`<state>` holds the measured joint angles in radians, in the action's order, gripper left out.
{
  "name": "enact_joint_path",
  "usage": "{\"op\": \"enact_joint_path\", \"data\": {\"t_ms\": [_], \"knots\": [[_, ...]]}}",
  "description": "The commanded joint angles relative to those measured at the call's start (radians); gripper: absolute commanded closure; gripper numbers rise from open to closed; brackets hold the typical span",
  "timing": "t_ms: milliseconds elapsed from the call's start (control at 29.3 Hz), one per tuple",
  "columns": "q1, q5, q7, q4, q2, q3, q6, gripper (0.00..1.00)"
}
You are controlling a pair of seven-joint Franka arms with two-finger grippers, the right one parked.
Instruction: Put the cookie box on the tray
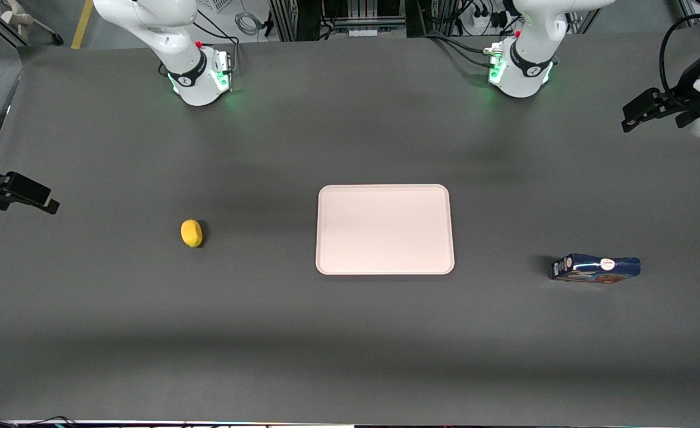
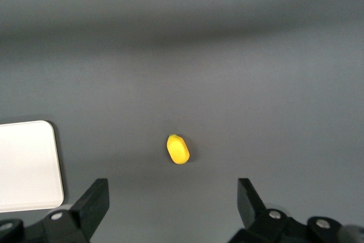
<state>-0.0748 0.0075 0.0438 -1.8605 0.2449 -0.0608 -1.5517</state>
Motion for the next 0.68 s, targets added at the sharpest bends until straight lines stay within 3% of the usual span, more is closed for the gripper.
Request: {"op": "enact_joint_path", "data": {"t_ms": [0, 649], "knots": [[-0.002, 0.003, -0.013, 0.017, -0.01, -0.001, 0.013, 0.0], [-0.002, 0.003, -0.012, 0.029, -0.013, 0.024, 0.012, 0.0]]}}
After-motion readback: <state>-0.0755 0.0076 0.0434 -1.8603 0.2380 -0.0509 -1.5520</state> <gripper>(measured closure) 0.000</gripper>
